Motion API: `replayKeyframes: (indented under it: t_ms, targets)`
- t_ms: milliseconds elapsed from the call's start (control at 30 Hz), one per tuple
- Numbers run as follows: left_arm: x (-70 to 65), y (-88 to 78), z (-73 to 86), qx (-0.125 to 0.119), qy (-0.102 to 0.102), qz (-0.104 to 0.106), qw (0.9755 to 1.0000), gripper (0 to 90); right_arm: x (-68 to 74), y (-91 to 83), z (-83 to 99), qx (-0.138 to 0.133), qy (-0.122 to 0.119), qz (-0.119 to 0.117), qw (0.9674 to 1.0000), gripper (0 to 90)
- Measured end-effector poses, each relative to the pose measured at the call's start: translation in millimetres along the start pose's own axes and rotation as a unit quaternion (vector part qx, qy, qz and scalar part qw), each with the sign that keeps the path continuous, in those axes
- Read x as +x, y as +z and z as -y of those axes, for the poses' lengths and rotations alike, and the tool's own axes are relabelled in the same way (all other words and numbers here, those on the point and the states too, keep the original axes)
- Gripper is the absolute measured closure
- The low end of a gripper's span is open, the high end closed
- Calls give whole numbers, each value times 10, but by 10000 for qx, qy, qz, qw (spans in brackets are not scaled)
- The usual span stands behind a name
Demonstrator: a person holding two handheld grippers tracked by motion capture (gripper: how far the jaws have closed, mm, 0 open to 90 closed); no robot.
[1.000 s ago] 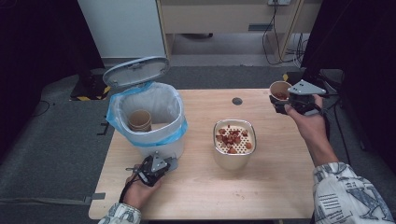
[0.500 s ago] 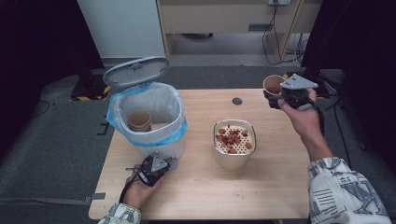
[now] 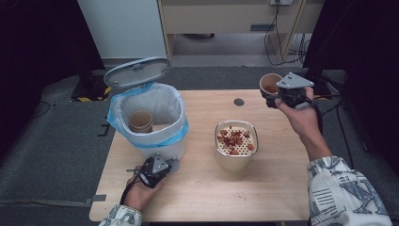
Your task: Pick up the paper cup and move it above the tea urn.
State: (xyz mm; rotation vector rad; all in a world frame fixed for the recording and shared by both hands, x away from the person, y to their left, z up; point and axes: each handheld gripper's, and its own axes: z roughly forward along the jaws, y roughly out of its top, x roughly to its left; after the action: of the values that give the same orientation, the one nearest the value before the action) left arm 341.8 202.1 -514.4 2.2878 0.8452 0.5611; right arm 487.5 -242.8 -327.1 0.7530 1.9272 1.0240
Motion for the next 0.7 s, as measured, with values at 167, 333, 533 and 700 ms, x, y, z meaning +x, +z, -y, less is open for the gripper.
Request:
replayKeyframes:
  t_ms: [167, 333, 533, 700]
  targets:
    - [0, 0, 0, 1, -1, 1, 10000, 900, 31, 20, -8, 14, -77, -35, 10000, 299]
    - [0, 0, 0, 0, -1, -1, 10000, 900, 62, 31, -20, -44, -179, -68, 9998, 299]
    - [0, 0, 0, 1, -2, 0, 10000, 899, 98, 51, -43, -63, -233, -117, 9996, 298]
    - [0, 0, 0, 1, -1, 0, 10000, 900, 110, 61, -53, -72, -234, -155, 9996, 298]
